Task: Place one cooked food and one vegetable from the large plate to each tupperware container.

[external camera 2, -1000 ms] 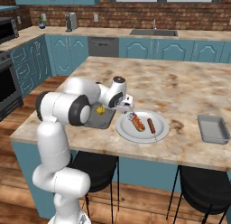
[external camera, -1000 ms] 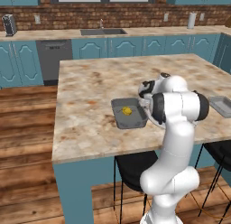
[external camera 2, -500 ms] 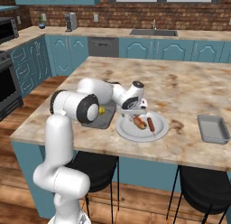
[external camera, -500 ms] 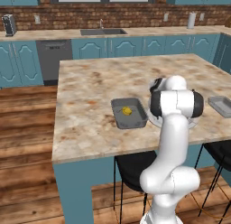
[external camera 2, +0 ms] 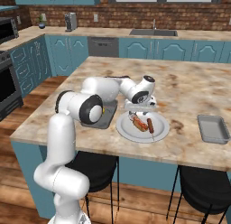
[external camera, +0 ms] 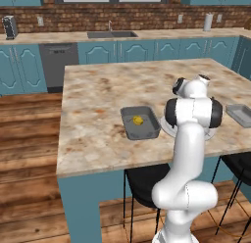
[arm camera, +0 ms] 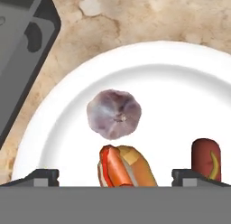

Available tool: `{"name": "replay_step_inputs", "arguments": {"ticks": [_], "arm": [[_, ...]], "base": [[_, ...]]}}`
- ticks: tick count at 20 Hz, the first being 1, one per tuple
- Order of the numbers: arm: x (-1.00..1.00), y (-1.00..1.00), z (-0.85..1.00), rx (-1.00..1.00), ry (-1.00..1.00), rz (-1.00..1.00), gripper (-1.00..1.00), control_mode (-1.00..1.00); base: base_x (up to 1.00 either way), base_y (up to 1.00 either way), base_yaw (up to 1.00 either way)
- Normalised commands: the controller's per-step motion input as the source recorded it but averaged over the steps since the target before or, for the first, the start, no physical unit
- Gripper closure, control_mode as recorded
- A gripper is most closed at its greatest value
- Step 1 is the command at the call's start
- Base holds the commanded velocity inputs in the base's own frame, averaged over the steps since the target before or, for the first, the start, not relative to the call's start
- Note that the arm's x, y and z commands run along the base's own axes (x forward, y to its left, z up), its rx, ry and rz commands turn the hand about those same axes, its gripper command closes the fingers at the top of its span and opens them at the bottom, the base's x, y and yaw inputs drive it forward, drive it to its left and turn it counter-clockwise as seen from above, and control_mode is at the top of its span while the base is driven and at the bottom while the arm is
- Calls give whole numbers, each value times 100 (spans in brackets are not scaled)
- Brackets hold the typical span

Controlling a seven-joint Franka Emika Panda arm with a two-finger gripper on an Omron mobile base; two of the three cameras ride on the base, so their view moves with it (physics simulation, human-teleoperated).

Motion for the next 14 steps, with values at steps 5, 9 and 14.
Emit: {"name": "replay_step_inputs", "arguments": {"ticks": [5,9,14], "arm": [[-29,0,-16,-22,0,13,-100,-100],[-89,0,-4,-10,0,21,-100,-100],[-15,1,-11,0,12,22,-100,-100]], "base": [[0,0,0],[0,0,0],[0,0,0]]}}
